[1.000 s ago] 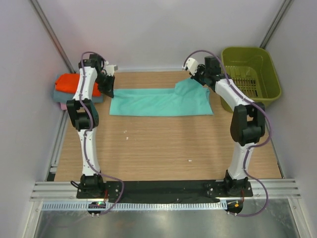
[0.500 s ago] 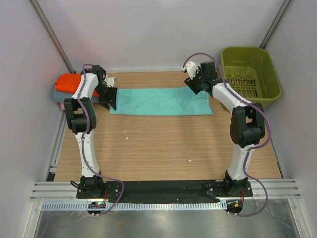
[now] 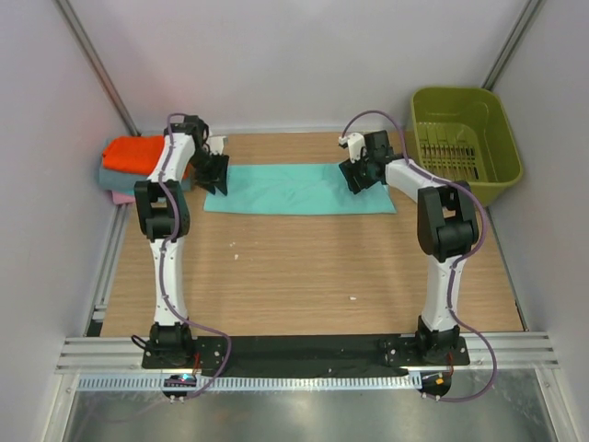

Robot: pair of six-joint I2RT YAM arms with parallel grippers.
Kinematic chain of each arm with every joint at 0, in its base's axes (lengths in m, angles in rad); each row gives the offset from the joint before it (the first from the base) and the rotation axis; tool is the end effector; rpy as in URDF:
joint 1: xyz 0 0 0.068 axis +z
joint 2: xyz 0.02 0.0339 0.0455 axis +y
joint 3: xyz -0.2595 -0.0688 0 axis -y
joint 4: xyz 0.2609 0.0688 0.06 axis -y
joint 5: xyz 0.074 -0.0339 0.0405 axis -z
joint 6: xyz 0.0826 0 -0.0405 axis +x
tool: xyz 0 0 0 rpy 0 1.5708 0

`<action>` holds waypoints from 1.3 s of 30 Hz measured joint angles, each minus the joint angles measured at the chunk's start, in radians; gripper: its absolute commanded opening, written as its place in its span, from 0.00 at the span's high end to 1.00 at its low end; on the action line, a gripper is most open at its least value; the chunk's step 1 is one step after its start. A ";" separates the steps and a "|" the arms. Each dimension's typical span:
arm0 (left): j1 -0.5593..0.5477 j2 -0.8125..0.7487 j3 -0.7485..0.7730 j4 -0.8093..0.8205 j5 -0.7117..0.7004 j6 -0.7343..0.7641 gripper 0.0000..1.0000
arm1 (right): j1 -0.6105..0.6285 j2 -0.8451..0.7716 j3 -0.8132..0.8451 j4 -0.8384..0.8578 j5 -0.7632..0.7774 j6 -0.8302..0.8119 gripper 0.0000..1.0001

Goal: Fold and stack the t-shirts
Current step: Fold the tshirt

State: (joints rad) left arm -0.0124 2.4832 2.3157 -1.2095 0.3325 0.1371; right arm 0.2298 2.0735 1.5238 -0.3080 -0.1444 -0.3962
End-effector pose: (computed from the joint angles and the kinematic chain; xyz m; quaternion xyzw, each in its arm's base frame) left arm 0.5214 -0.0334 0.1387 0.0893 0.9776 -0.1584 0.1055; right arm 0.4848 0.1256 0.1380 -0.3118 0.8815 0.0384 0.3525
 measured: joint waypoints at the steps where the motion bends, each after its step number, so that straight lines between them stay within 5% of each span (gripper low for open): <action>1: -0.002 0.004 -0.021 0.001 -0.002 0.000 0.54 | 0.000 0.019 0.013 -0.010 0.000 0.010 0.37; 14: -0.013 -0.042 -0.167 0.007 -0.021 -0.001 0.58 | 0.000 0.061 0.060 -0.068 0.002 0.037 0.37; 20: -0.043 -0.155 -0.373 0.016 -0.066 0.008 0.59 | 0.000 0.114 0.126 -0.108 -0.004 0.043 0.37; 33: -0.299 -0.423 -0.796 0.051 -0.235 0.031 0.60 | 0.018 0.381 0.568 -0.116 -0.019 0.120 0.30; 39: -0.388 -0.494 -0.899 0.075 -0.277 0.019 0.59 | 0.034 0.396 0.595 -0.102 -0.014 0.137 0.29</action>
State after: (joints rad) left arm -0.4000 1.9892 1.4166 -1.1343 0.0555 0.1558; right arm 0.2634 2.4691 2.1189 -0.4099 -0.1589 -0.2592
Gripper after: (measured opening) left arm 0.404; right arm 0.706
